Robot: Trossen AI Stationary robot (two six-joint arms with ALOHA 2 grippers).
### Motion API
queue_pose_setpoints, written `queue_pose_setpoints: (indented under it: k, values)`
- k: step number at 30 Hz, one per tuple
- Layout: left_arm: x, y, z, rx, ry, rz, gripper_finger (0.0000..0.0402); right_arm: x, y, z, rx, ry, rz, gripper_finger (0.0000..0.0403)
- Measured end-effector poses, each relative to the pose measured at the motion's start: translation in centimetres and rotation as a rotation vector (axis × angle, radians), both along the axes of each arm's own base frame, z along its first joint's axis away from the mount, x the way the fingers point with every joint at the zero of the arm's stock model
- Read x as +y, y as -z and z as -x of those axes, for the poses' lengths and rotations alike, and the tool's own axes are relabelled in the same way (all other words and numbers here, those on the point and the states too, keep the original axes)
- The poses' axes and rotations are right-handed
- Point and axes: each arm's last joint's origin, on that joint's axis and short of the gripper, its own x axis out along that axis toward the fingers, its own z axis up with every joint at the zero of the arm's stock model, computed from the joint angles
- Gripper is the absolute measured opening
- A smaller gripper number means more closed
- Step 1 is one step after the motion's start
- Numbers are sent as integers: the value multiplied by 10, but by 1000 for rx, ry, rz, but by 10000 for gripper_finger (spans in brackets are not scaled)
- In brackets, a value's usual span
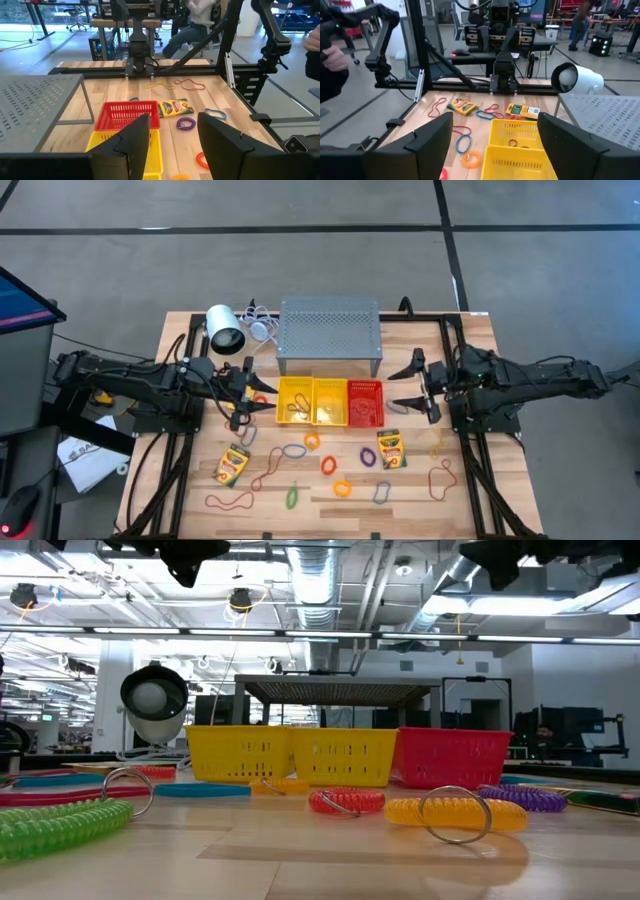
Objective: Pick & Place Office Desk Supplies
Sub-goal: Put the blue rubber band into the left yellow basket
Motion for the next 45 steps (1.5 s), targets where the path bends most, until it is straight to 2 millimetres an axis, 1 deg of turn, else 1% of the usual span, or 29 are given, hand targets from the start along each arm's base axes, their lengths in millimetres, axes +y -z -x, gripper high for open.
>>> queue_pose_setpoints:
  k: [3, 7, 10, 13, 15, 18, 22, 25, 33, 39, 45]
  values:
    - [0, -2, 2, -13, 11, -2, 163, 0, 1, 8, -5, -2, -13, 286]
    - [0, 1, 3, -11, 12, -3, 163, 0, 9, 15, -1, 0, -38, 286]
    - [0, 16, 6, -10, 12, -1, 163, 0, 19, 19, 44, 4, -68, 286]
    - [1, 28, 11, -60, 7, 33, 163, 0, 24, 20, 73, 10, -110, 286]
    - [1, 34, 16, -93, 5, 56, 163, 0, 28, 21, 119, 21, -133, 286]
    - [2, 41, 22, -101, 5, 77, 163, -2, 39, 23, 236, 102, -175, 286]
    - [2, 40, 28, -130, 1, 113, 163, -5, 56, 25, 410, 241, -220, 286]
    - [2, 40, 28, -133, 0, 119, 163, -6, 65, 26, 505, 289, -268, 286]
    - [2, 41, 27, -125, -4, 120, 163, -6, 85, 8, 678, 395, -349, 286]
    - [2, 42, 26, -117, -5, 119, 163, -7, 107, -6, 831, 515, -325, 286]
    - [2, 42, 26, -114, -4, 119, 163, -8, 126, -16, 948, 593, -301, 286]
